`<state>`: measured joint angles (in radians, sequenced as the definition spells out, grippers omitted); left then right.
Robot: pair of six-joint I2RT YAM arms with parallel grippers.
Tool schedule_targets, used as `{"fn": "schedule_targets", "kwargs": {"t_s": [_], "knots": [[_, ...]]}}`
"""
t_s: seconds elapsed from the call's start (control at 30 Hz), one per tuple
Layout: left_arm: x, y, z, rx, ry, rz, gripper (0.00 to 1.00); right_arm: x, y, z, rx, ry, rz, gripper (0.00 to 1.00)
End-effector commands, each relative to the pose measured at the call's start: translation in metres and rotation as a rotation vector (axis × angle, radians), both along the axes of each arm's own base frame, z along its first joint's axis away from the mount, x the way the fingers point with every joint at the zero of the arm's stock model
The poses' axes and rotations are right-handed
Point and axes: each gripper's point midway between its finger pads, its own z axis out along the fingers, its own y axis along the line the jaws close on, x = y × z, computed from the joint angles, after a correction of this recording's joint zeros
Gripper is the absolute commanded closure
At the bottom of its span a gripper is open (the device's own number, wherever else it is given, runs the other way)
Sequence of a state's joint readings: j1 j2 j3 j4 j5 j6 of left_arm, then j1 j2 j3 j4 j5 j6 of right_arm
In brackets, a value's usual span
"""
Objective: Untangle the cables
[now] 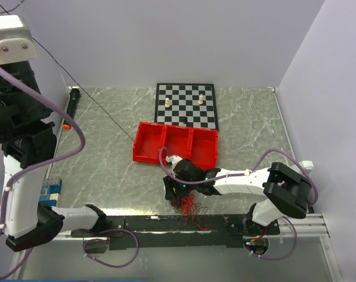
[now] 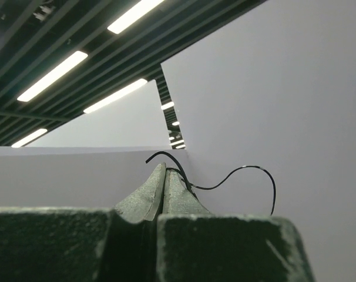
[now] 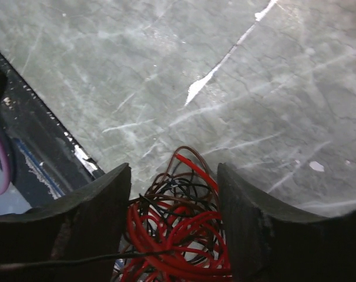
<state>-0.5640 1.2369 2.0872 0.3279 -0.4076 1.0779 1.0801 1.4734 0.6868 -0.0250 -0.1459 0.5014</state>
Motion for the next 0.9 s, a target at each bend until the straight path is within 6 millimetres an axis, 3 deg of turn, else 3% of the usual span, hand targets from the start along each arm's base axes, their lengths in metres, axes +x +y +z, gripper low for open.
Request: {"fn": "schedule_targets", "kwargs": {"t_s": [0.0, 0.17, 0.4, 0.87], "knots": [[-0.067, 0.042, 0.033, -0.082, -0.207, 0.106, 0.99, -0.001, -0.019, -0.009, -0.061, -0.003, -0.053, 0.32], [-0.102, 0.049, 0.054, -0.054, -0.36, 0.195, 0.99, 0.002, -0.03, -0.012, -0.084, -0.024, -0.079, 0.3], [-0.142, 0.06, 0.066, -0.046, -0.497, 0.282, 0.99, 0.003, -0.054, -0.026, -0.139, -0.026, -0.134, 0.25], [-0.172, 0.058, 0.073, 0.007, -0.602, 0.365, 0.99, 0.002, -0.085, -0.03, -0.123, -0.05, -0.244, 0.24]]}}
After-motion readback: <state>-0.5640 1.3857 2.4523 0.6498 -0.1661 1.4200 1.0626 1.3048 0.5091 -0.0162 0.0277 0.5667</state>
